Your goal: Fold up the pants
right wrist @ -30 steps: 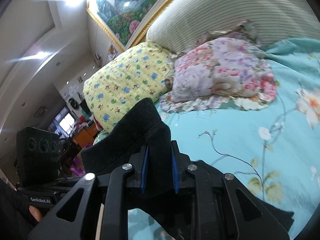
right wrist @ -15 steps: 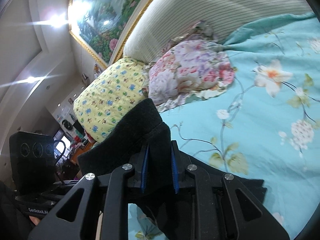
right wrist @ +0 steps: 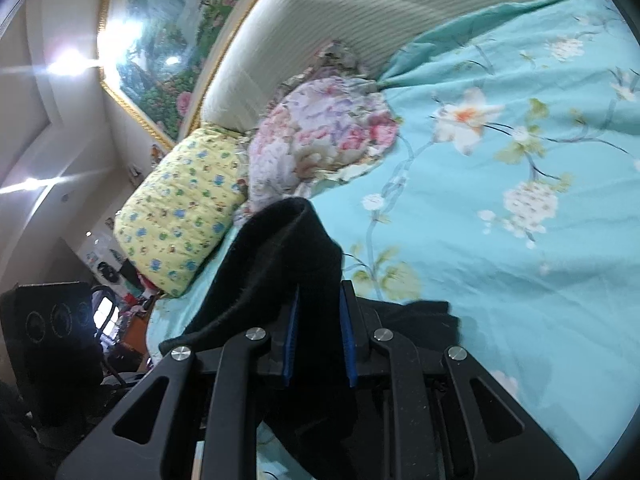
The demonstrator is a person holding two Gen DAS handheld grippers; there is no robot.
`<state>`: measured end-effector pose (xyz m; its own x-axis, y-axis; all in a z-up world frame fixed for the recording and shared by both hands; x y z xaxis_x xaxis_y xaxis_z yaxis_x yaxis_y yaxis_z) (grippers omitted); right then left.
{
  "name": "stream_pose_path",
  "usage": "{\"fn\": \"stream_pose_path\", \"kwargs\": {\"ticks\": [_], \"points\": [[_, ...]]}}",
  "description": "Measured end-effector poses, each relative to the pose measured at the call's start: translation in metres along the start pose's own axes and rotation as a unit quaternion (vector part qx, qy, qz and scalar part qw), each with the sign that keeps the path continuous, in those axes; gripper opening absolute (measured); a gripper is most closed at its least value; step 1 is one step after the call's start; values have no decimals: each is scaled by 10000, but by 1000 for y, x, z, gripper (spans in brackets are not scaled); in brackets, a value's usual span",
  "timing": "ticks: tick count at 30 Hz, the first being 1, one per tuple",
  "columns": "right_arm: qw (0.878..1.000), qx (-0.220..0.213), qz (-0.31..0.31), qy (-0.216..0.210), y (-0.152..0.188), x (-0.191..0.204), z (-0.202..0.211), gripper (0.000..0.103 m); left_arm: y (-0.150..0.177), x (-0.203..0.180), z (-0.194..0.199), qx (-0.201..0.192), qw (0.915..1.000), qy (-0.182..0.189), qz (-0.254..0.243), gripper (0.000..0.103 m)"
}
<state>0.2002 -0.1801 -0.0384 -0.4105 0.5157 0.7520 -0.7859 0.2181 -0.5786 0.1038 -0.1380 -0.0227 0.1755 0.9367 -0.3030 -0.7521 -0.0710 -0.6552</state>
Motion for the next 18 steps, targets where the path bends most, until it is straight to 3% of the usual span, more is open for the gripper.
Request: {"fn": "stream_pose_path", "kwargs": {"ticks": [6, 9, 11, 13, 15, 18], "points": [[9990, -122, -197, 377, 1, -20, 17, 21, 5, 1, -5, 55, 9997, 224, 8, 28], [9984, -152, -245, 495, 1, -24, 24, 22, 5, -4, -2, 60, 9991, 425, 1, 41], [9978, -150, -256, 596, 3, -26, 27, 28, 5, -9, 1, 53, 9981, 617, 24, 58], [9964, -182, -305, 765, 3, -29, 31, 56, 5, -12, 5, 35, 9975, 705, 12, 61], [9944, -289, -358, 947, 3, -33, 38, 68, 4, -14, 10, -6, 9973, 728, -38, 62], [9931, -375, -453, 1013, 3, -34, 46, 69, 5, -13, 16, -28, 9971, 756, -18, 63]]}}
Point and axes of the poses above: each gripper's, at about its wrist camera, not at the fingertips, and z roughly against the way its jaws point, x to its left, y to its underside, the point moved 10 cm from there along -z, roughly the way its jaws point, and after that the axes turned 6 degrees about -x, right-handed, at the moved point
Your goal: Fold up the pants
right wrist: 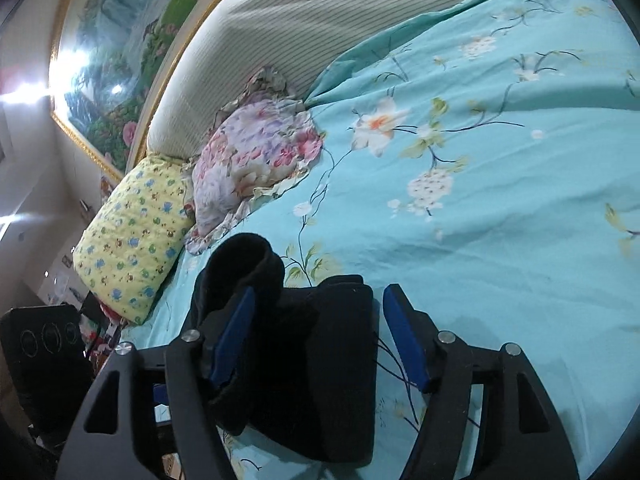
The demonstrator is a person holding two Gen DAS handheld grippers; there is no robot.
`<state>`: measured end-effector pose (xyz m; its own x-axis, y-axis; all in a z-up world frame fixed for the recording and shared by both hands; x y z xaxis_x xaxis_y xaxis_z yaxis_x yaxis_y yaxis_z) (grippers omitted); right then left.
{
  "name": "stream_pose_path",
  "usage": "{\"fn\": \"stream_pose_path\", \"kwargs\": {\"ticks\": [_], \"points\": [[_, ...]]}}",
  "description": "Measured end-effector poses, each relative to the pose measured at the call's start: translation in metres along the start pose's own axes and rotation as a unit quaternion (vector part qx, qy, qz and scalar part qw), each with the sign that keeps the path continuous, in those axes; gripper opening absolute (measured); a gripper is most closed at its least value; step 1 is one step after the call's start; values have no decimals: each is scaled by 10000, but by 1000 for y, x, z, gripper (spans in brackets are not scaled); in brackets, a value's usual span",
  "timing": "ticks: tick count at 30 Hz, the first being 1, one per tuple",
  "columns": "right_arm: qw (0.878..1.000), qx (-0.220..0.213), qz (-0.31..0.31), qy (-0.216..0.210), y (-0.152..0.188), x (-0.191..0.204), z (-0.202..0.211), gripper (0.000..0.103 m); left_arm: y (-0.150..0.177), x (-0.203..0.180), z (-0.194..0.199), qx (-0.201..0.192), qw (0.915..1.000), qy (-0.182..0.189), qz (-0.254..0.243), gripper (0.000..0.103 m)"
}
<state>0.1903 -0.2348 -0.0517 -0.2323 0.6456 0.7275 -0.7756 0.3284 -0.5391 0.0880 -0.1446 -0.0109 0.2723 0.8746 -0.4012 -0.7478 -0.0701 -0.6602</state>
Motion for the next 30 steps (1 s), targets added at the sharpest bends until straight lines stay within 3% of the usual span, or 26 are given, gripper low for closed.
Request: {"fn": "stream_pose_path", "kwargs": {"ticks": [2, 6, 18, 30], "points": [[9999, -15, -73, 94, 0, -3, 3, 70, 0, 2, 5, -22, 10000, 22, 54, 67], [9996, -164, -179, 135, -3, -5, 11, 84, -2, 8, 16, -103, 9998, 37, 138, 68], [9999, -104, -35, 107, 4, 18, 12, 87, -10, 58, 42, -331, 9968, -345, 640, 69], [9992, 152, 222, 310, 20, 41, 5, 95, -10, 107, 60, -518, 9897, -646, 1167, 72]]}}
Point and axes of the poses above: each gripper's, at about its wrist camera, not at the fingertips, and z roughly against the way its jaws point, x to its left, y to its underside, the point moved 10 cm from there along -z, roughly the way its jaws point, and after that the axes turned 6 degrees about -x, right-handed, at the moved point
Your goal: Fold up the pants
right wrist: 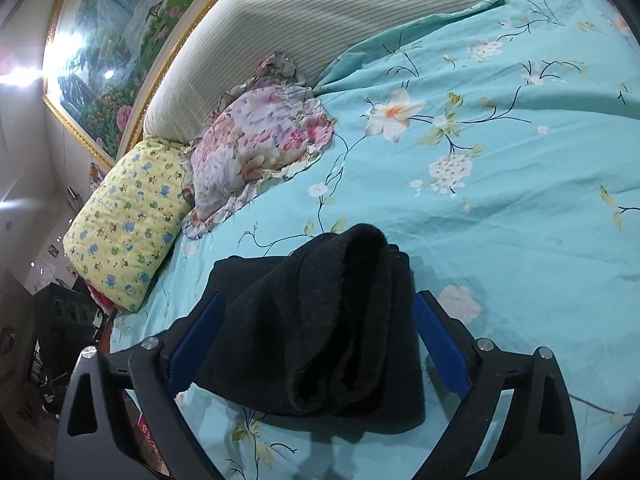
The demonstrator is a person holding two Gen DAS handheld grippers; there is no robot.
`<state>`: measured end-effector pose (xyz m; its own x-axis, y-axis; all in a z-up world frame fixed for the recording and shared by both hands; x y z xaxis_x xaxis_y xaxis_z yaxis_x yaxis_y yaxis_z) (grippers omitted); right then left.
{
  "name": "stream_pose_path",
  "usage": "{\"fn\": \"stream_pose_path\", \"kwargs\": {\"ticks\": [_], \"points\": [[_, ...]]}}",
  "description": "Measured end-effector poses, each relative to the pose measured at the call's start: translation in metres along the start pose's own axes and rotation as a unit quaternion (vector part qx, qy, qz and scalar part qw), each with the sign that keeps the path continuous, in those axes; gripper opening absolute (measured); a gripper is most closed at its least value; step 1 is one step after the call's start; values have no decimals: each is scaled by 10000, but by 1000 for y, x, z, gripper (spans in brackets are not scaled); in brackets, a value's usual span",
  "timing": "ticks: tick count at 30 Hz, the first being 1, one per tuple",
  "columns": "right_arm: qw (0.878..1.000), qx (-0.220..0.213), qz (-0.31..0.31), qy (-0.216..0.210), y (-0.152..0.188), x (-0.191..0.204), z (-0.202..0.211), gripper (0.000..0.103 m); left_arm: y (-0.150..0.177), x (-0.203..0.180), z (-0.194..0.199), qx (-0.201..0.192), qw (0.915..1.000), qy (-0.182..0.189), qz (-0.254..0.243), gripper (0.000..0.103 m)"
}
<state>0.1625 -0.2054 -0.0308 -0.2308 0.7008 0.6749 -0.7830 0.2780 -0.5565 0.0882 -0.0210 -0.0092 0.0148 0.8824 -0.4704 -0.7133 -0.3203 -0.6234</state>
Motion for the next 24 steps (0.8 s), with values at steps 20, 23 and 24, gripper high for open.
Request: {"fn": "stream_pose_path", "kwargs": {"ticks": [20, 23, 24], "points": [[9992, 178, -49, 353, 22, 3, -10, 97, 2, 61, -1, 48, 9967, -145, 798, 77], [9990, 206, -82, 382, 24, -2, -13, 97, 3, 62, -7, 118, 9965, -131, 819, 78], [9990, 225, -104, 385, 25, -3, -14, 97, 3, 62, -8, 138, 9964, -134, 826, 78]]}}
Point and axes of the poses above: each gripper's, at about its wrist camera, not at the fingertips, and z roughly against the way its jaws point, x to its left, y to its underside, the point moved 10 cm from there along -z, roughly the way its jaws point, and after that the axes turned 6 degrees about -x, right-handed, at the moved point
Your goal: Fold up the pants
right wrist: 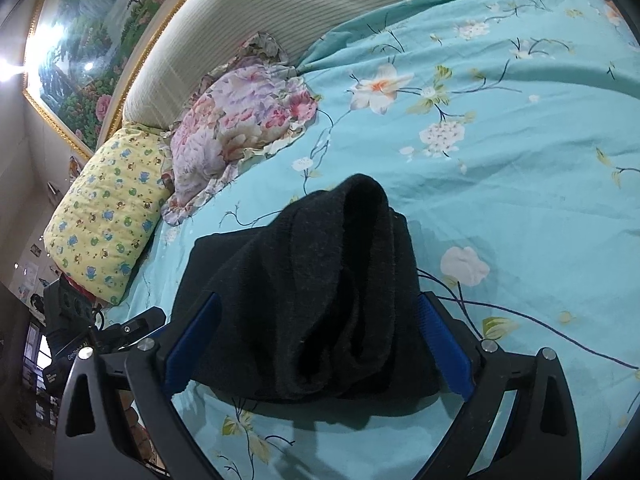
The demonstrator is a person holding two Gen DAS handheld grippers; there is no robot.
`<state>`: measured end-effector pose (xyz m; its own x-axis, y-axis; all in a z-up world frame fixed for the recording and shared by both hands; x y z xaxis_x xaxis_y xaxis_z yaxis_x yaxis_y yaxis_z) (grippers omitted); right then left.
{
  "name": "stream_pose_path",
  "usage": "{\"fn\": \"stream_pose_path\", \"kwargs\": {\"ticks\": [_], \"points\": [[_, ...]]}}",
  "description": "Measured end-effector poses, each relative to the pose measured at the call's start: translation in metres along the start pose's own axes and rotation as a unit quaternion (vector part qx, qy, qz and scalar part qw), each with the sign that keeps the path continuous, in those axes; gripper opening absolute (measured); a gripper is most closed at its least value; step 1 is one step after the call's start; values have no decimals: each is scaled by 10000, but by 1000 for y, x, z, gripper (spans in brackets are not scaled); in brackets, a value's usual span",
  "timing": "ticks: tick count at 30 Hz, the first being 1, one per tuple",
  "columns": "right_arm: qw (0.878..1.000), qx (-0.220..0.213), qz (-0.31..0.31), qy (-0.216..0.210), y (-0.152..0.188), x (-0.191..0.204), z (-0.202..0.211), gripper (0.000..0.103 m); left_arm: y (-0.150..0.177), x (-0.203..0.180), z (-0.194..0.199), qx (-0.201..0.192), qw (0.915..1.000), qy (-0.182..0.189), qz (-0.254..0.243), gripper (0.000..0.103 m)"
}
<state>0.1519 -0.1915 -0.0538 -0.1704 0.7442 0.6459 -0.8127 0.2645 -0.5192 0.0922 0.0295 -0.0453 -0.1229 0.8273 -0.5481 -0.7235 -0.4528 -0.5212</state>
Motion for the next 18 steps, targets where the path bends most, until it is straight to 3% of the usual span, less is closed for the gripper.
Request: {"fn": "stream_pose_path", "kwargs": {"ticks": [18], "points": [[9997, 194, -163, 15, 7, -22, -18, 94, -2, -4, -43, 427, 9990, -75, -43, 78]]}}
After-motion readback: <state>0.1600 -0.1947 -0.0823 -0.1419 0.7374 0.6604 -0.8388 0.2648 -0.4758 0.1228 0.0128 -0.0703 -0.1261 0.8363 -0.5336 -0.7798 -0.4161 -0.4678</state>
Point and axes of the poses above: each gripper's, at about its wrist camera, not at the fingertips, and z roughly against the way its jaws point, x to its left, y to its underside, the point moved 10 cm from there along -z, roughly the way its jaws point, and after that the axes turned 6 degrees about -x, right-handed, at the moved point
